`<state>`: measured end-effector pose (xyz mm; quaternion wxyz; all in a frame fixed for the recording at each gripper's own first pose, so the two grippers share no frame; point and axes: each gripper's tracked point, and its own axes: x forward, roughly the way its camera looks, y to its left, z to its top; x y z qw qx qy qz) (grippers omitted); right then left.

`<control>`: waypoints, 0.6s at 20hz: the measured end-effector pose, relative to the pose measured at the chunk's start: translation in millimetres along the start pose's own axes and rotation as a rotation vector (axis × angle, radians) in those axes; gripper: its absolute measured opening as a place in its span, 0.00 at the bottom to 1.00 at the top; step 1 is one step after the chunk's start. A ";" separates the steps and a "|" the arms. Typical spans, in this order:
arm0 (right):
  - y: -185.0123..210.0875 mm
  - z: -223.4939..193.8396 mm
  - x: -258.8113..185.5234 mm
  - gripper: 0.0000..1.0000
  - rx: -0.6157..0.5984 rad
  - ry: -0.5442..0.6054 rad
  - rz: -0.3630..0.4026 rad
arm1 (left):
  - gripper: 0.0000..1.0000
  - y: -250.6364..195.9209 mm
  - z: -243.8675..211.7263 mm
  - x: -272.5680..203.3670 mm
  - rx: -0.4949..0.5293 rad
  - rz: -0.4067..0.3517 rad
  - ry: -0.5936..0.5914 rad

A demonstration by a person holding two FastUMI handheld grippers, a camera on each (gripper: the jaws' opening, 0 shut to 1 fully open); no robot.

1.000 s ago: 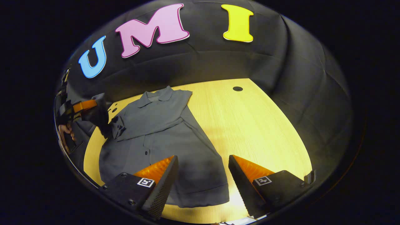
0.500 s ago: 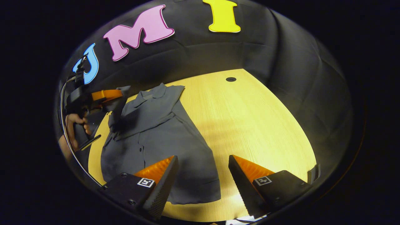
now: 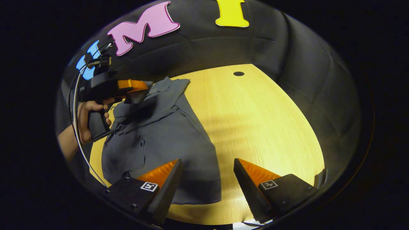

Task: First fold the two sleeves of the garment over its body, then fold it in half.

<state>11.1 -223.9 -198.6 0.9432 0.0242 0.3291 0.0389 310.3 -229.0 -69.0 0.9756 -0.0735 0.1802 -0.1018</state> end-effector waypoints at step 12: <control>16.8 -17.0 18.1 0.99 -0.049 0.095 0.052 | 0.96 68.2 -22.0 -102.1 0.089 0.073 -0.020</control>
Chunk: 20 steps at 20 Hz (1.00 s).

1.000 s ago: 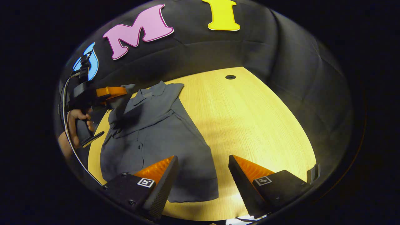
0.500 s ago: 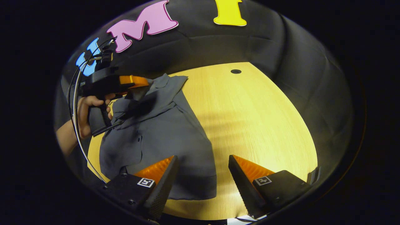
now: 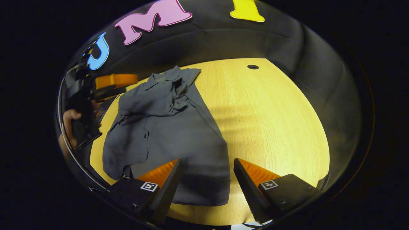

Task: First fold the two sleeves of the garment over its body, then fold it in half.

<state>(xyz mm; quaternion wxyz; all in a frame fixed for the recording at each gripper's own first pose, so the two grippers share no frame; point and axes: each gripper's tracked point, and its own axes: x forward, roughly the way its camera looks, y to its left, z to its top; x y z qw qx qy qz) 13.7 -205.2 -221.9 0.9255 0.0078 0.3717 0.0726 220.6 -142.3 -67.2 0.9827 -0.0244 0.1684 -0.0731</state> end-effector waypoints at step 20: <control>67.6 -75.5 35.1 0.99 -0.053 0.201 -0.042 | 0.96 175.1 -230.8 -168.7 -0.150 0.246 0.309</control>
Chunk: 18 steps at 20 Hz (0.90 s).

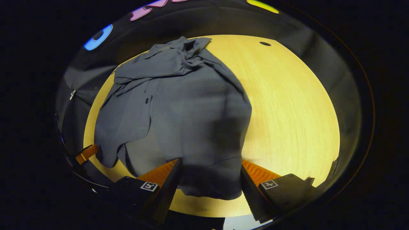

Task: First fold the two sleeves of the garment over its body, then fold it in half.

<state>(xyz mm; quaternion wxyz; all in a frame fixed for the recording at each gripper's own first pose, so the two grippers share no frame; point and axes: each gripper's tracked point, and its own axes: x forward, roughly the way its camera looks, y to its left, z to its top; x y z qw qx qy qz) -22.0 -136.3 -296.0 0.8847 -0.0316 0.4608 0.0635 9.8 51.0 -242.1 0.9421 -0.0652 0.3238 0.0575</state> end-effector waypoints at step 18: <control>31.0 -1.3 13.4 0.59 -0.074 -0.052 -0.124 | 0.65 -21.0 -10.4 20.2 0.258 -0.048 0.036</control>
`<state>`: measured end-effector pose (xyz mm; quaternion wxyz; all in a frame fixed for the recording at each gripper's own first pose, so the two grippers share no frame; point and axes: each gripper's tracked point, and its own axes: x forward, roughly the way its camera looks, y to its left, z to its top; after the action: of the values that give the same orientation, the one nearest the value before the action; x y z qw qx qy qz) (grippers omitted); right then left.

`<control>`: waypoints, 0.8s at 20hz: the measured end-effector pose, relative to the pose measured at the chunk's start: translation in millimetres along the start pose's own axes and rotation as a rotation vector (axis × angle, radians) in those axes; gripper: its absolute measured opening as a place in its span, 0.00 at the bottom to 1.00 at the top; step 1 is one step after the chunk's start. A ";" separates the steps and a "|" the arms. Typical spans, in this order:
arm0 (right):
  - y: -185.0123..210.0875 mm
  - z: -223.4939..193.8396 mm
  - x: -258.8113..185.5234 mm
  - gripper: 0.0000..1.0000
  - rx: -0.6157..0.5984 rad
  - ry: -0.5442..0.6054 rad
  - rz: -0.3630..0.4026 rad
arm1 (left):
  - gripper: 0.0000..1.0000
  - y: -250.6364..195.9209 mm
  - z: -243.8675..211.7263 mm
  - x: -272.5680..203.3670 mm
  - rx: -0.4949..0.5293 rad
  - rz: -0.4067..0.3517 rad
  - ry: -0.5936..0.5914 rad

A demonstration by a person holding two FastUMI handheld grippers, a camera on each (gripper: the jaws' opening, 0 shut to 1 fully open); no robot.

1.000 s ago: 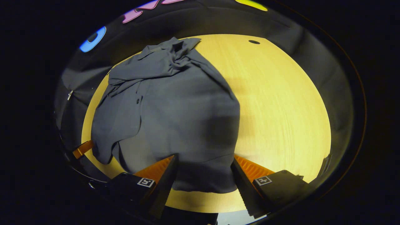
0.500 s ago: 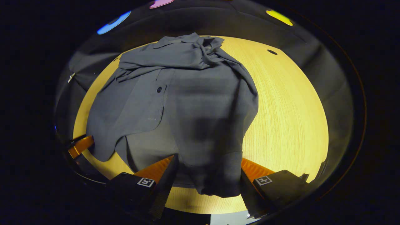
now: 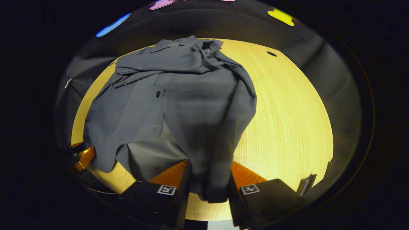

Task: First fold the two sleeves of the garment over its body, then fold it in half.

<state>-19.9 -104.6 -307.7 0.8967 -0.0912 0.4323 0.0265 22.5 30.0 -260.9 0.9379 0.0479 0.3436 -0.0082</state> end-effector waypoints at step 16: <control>9.5 23.2 -17.4 0.07 0.002 -0.029 0.158 | 0.08 -31.5 48.7 -23.7 -0.045 -0.122 -0.091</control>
<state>-14.1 -90.4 -281.3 0.8981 -0.0553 0.4250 0.0981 34.2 -6.4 -211.3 0.9511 0.0054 0.3032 -0.0597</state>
